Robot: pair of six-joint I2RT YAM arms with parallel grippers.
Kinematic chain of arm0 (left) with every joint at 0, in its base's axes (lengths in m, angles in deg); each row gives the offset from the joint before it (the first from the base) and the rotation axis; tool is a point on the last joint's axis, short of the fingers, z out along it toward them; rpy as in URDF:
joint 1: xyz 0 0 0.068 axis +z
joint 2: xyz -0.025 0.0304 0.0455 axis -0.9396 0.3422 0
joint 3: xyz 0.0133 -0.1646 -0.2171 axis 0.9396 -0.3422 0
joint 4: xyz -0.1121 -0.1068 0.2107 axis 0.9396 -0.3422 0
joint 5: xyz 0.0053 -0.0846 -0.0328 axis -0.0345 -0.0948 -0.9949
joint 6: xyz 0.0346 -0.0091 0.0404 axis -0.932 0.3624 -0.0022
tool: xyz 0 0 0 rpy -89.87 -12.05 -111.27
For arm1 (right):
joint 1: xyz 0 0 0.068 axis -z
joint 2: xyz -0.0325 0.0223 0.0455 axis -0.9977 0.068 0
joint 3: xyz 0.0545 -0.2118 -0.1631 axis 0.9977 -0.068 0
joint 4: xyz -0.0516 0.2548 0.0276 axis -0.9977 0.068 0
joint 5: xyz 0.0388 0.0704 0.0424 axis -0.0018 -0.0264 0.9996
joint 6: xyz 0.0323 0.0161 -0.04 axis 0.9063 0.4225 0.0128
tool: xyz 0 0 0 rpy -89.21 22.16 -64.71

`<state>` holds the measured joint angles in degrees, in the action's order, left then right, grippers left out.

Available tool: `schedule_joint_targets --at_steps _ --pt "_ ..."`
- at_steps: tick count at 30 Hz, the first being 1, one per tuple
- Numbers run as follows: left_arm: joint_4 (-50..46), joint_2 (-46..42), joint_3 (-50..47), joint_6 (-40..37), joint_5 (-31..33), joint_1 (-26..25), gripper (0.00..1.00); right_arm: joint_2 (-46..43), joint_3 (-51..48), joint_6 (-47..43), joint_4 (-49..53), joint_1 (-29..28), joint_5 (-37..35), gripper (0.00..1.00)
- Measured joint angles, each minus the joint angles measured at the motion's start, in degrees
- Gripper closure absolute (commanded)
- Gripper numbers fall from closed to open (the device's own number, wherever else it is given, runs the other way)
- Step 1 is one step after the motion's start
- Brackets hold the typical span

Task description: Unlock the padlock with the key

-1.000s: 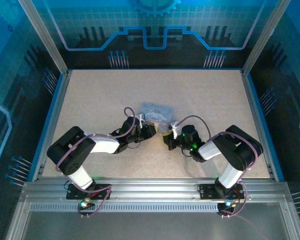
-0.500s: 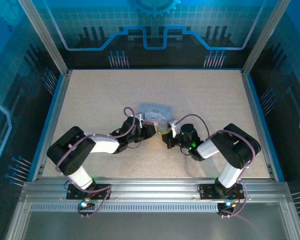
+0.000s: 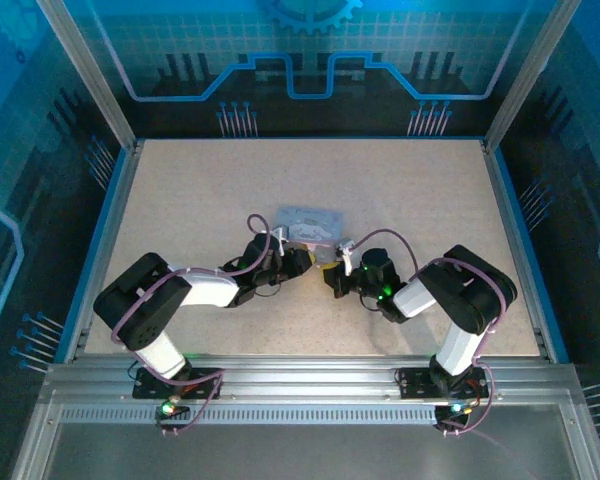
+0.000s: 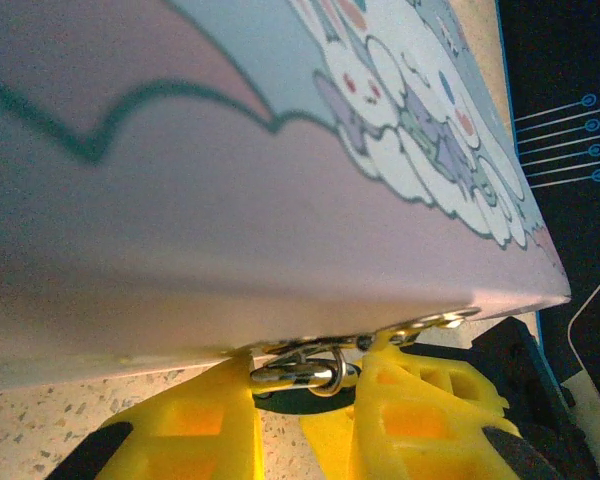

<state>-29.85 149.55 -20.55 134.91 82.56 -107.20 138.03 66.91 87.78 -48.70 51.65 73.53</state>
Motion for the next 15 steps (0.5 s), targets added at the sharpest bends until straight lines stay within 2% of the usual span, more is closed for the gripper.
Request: schedule_joint_targets --at_steps 15 --pt "0.02 0.00 0.00 0.20 -0.02 -0.20 0.85 -0.66 -1.14 0.70 -1.81 0.39 0.39 1.00"
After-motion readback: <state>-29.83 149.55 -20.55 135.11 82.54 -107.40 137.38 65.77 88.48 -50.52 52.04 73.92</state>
